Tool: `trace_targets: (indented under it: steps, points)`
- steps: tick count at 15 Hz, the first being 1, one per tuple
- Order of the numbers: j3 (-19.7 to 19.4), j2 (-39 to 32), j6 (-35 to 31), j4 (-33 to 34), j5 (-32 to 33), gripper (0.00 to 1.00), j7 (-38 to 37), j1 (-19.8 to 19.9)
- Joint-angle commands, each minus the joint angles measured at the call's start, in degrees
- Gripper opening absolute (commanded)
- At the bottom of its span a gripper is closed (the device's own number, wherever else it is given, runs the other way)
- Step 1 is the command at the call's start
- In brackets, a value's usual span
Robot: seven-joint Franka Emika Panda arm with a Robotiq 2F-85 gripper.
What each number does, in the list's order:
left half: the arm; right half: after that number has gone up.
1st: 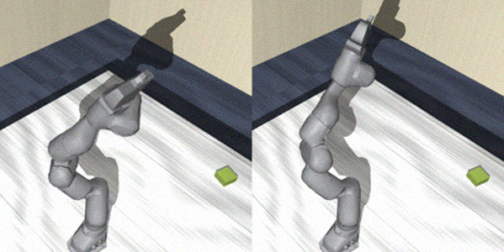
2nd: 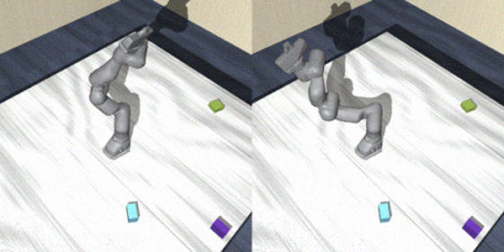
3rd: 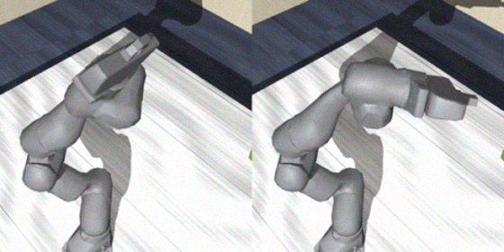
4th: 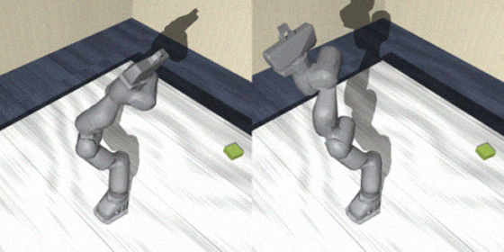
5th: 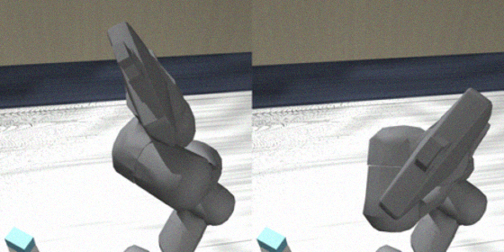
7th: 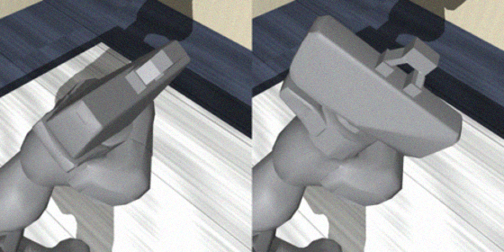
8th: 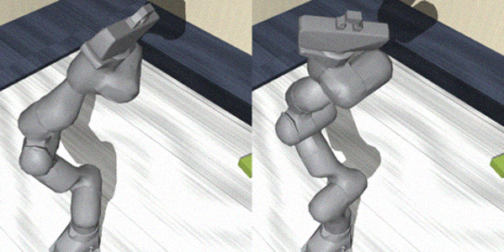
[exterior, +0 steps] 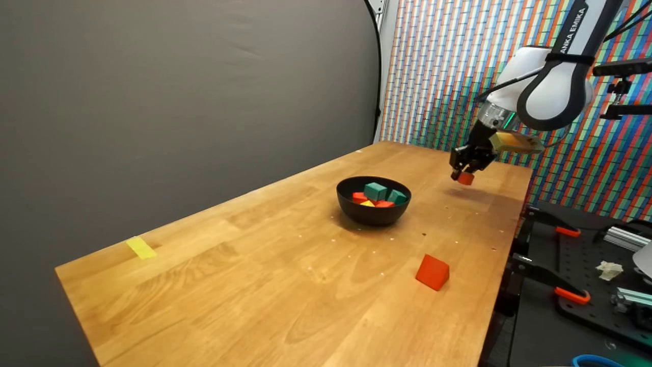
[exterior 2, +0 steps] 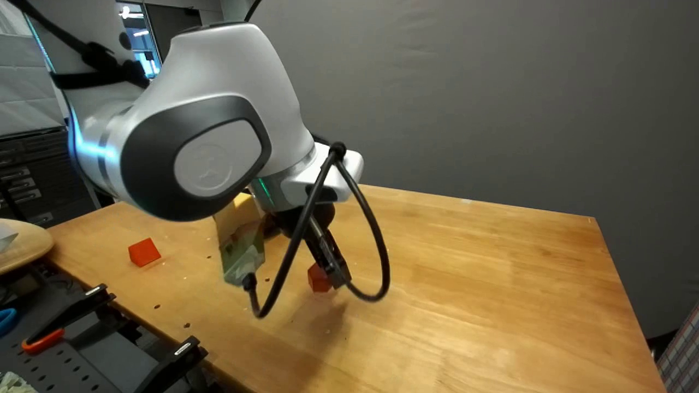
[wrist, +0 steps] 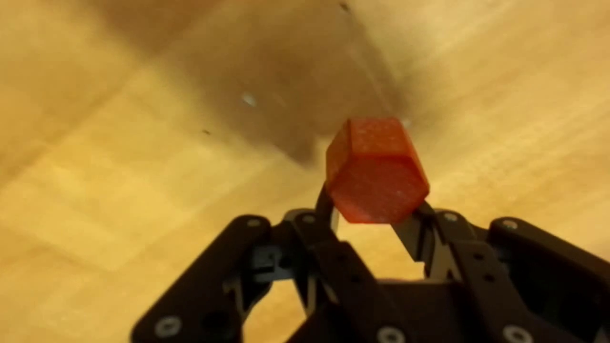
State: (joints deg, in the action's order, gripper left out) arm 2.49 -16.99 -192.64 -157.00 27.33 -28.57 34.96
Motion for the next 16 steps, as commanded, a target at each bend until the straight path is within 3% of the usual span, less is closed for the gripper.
trace_targets:
  steps: [1,4,7,11,16]
  points:
    - [6.1,9.1,-2.5,-2.0,6.4,0.16,-4.6,1.1]
    - [11.5,13.9,-4.7,-1.3,10.4,0.16,-8.6,-0.7]
    - [17.2,15.2,-8.7,-0.3,10.3,0.16,-11.7,-4.1]
    - [22.3,10.8,-10.9,4.5,8.8,0.16,-14.1,-8.6]
    - [25.1,3.8,-9.2,8.9,10.7,0.17,-16.9,-9.8]
